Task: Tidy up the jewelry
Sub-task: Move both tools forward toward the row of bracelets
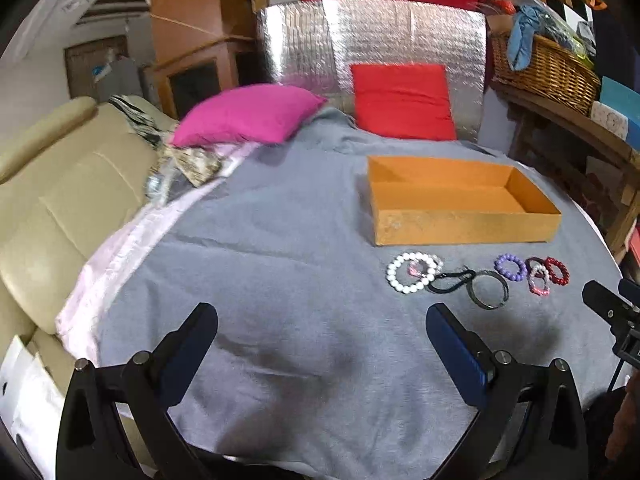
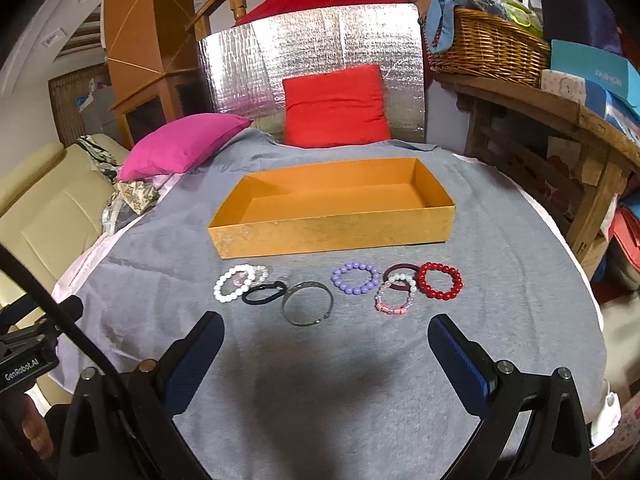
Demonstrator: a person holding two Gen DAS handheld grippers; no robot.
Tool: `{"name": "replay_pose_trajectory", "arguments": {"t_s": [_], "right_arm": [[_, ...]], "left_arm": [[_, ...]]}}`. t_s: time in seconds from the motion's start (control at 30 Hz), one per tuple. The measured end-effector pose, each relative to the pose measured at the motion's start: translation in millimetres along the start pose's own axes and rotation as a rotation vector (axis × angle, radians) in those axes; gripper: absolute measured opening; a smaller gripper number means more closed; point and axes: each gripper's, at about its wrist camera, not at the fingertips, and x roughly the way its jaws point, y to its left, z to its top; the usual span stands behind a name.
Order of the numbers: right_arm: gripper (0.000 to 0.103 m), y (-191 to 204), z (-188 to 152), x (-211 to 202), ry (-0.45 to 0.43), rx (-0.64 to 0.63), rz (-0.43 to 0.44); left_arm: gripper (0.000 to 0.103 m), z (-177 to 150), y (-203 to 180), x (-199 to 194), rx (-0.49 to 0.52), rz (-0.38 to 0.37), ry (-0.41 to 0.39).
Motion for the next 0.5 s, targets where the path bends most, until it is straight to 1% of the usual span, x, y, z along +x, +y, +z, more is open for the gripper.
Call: {"name": "replay_pose_trajectory", "arguments": {"t_s": [0.13,0.2,0.23,0.33,0.4,0.5], "right_arm": [[0.103,-19,1,11,-0.001,0.001,0.010],[0.103,-33,2,17,0.006,-0.003,0.021],[0.103,-41,3,21,0.016,-0.004,0.032],[0.103,-63,5,33,0.057,-0.006,0.058],[0.103,-77,7,44,0.087,0.015,0.068],[0.103,-95,10,65,0.124,0.080,0.085]], "left_arm": [[0.103,6,-10,32,0.032,-0.090,0.037],[0.103,7,-19,47,0.066,-0.097,0.048],[0.103,9,-24,56,0.095,-0.097,0.047],[0.103,13,-38,77,0.142,-0.108,0.061],[0.103,17,-46,90,0.147,-0.126,0.064],[0.103,20,-53,103,0.129,-0.140,0.036]]}}
